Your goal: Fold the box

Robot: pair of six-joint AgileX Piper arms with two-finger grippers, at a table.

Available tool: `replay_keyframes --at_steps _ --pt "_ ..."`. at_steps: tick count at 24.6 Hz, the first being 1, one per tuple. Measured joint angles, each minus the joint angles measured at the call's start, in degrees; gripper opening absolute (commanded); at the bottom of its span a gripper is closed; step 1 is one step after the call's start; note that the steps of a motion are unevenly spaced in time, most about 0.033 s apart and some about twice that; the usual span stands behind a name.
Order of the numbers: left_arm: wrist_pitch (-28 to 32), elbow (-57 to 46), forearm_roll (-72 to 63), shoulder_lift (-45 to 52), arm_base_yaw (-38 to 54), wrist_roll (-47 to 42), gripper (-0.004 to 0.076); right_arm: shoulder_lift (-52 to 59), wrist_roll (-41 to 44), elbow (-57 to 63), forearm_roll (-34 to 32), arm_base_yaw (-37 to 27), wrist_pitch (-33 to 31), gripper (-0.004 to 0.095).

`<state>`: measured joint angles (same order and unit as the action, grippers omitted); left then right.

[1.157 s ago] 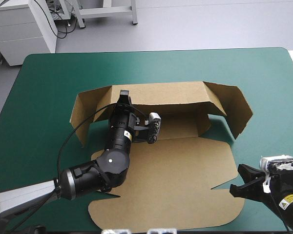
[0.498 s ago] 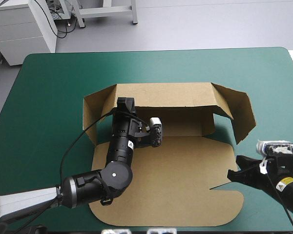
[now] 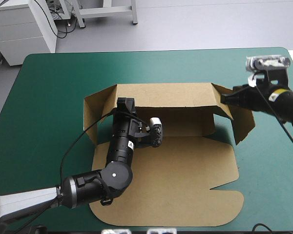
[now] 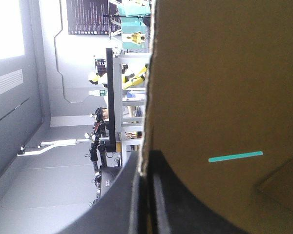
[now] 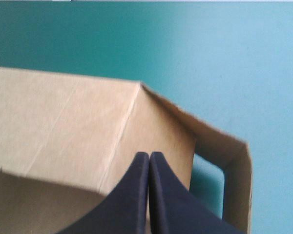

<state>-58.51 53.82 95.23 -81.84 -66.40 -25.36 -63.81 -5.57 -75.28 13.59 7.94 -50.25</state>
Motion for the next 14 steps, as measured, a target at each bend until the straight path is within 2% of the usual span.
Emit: replay_keyframes --at_steps 7,11,14 --pt "0.2 0.0 0.0 0.0 0.0 0.0 -0.0008 -16.0 0.0 -15.1 -8.9 0.0 0.1 -0.0014" --pt "2.9 0.0 0.1 0.0 0.9 0.0 -0.0008 -24.2 1.0 -16.2 -11.2 0.0 0.1 -0.0014" --pt "3.6 0.0 0.3 0.0 1.7 -0.1 -0.0008 -26.2 2.0 -16.2 -11.2 0.0 0.1 -0.0014"
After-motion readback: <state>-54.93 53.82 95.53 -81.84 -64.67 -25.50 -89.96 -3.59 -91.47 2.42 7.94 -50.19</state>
